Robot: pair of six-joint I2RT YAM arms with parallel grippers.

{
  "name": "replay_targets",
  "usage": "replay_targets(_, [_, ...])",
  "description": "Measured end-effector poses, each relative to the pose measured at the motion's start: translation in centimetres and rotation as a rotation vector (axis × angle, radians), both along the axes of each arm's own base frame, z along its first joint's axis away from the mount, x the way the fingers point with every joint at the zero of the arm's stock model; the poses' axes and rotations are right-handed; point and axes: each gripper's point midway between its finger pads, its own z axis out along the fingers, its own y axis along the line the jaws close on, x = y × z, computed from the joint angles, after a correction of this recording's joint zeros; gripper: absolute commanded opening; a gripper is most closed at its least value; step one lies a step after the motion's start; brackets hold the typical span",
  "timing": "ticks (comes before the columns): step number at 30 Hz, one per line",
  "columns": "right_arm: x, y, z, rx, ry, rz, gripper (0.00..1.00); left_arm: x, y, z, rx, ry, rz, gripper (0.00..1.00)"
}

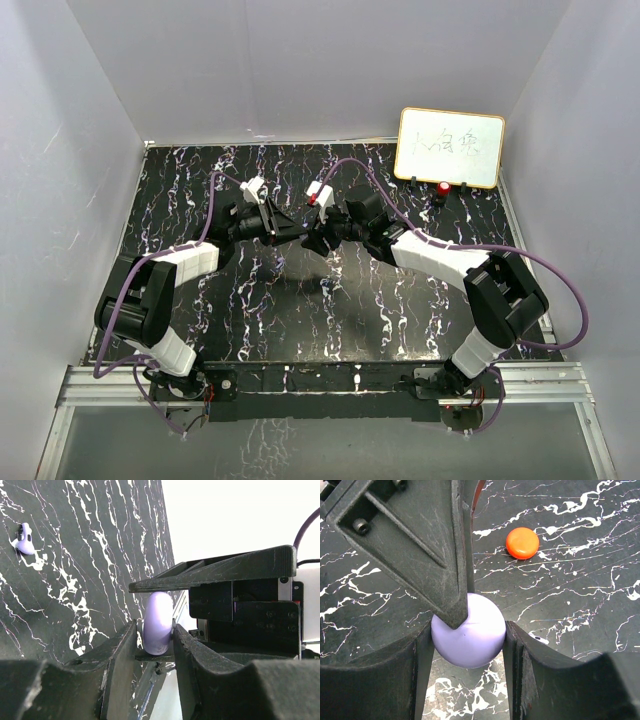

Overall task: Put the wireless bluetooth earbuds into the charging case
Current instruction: Pick up the charging case at the center of the board.

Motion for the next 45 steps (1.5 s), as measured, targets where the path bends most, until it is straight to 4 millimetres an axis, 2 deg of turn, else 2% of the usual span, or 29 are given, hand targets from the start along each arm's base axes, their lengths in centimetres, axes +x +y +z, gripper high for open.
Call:
replay_targets(12, [0.02,-0.03,-0.03,-0.004,-0.005,0.002,0.16,0.37,0.18,0.28,-0.010,-0.003,0.016,0.22])
replay_targets(19, [0.01,-0.03,-0.03,-0.004,-0.005,0.003,0.16,0.31,0.17,0.30,-0.014,-0.008,0.015,0.24])
replay_targets(21, [0.00,-0.03,-0.04,-0.004,-0.005,0.003,0.17,0.28,0.18,0.29,-0.015,-0.008,0.015,0.18])
replay_targets(24, [0.00,-0.02,-0.03,-0.003,-0.005,0.004,0.18,0.28,0.17,0.35,-0.018,-0.009,0.015,0.03])
replay_targets(26, [-0.01,-0.01,-0.02,-0.003,-0.004,0.004,0.18,0.27,0.16,0.36,-0.020,-0.009,0.016,0.00])
replay_targets(33, [-0.05,0.06,0.05,0.000,-0.006,0.008,0.18,0.27,0.16,0.50,-0.029,-0.010,0.018,0.17])
replay_targets(41, [-0.10,0.09,0.05,0.001,-0.005,0.012,0.17,0.20,0.20,0.43,-0.031,-0.005,0.018,0.23])
replay_targets(45, [-0.14,0.11,0.06,0.002,-0.004,0.014,0.17,0.17,0.21,0.44,-0.032,-0.005,0.017,0.20])
